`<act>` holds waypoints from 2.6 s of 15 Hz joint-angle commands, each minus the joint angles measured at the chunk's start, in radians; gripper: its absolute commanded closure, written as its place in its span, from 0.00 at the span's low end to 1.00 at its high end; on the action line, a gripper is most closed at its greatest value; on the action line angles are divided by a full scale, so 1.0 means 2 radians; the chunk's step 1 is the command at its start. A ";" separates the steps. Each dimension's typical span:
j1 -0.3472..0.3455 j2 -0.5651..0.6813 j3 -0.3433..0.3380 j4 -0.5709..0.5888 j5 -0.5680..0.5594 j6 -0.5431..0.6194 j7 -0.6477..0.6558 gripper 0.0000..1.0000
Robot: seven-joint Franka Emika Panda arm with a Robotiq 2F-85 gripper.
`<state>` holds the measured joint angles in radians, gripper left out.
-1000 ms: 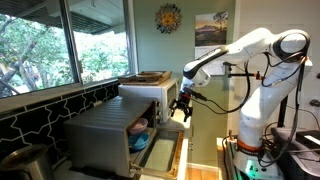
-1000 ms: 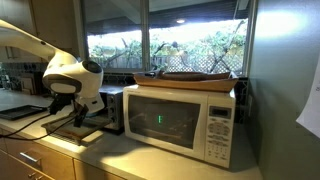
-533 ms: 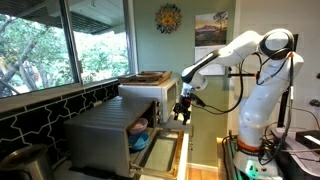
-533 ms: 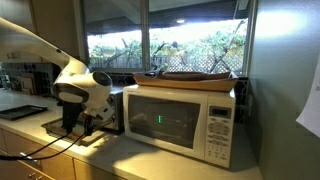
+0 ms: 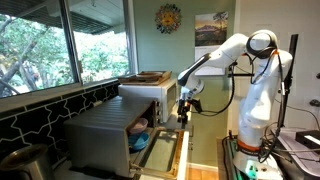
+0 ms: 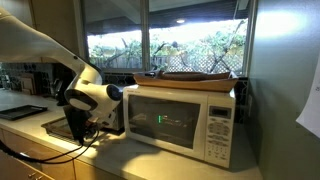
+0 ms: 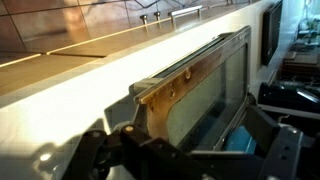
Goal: Remove the blue bowl from the pink bowl which is on top of the oven wire rack and put it in the oven under the oven wire rack and lastly close the oven door
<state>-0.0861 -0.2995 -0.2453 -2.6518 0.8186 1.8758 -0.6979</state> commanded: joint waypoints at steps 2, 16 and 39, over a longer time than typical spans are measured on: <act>-0.007 0.055 0.003 0.028 0.007 -0.048 -0.053 0.00; -0.029 0.095 0.011 0.054 -0.007 -0.075 -0.049 0.00; -0.076 0.040 -0.005 0.032 0.222 -0.262 -0.069 0.00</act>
<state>-0.2315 -0.1697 -0.2669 -2.5512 1.2021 1.3609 -0.8469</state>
